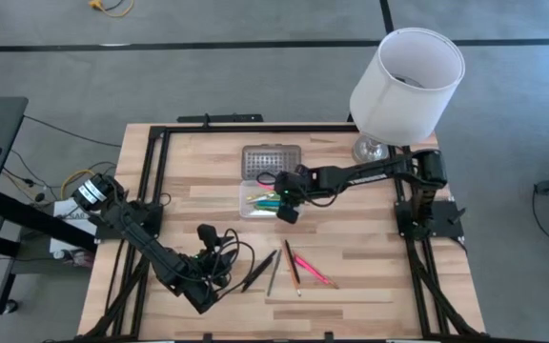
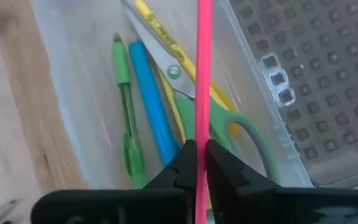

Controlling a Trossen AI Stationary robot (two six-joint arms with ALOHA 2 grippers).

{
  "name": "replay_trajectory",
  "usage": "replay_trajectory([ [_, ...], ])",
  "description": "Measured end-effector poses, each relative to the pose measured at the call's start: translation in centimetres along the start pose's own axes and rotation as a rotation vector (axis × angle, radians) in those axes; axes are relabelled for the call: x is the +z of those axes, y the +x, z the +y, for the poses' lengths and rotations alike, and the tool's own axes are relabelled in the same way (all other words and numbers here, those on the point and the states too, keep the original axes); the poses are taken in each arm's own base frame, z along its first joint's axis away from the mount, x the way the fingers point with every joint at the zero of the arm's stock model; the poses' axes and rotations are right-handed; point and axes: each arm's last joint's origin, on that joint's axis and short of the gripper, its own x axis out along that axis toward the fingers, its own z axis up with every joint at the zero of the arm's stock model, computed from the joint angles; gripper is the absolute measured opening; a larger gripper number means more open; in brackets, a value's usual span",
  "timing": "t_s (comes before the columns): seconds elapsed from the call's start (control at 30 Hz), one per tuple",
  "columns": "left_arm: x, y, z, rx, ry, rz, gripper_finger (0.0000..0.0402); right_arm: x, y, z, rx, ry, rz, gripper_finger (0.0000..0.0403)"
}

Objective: Pick & place school supplies into a supply box
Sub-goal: Put the pink pencil into the black supply box

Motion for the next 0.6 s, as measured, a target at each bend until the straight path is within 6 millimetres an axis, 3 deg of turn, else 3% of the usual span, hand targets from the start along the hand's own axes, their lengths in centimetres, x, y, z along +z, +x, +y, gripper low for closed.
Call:
replay_trajectory([
  [0.6, -0.03, 0.01, 0.05, 0.008, -0.001, -0.001, 0.0192, 0.96, -0.26, 0.35, 0.067, 0.022, -0.07, 0.0014],
])
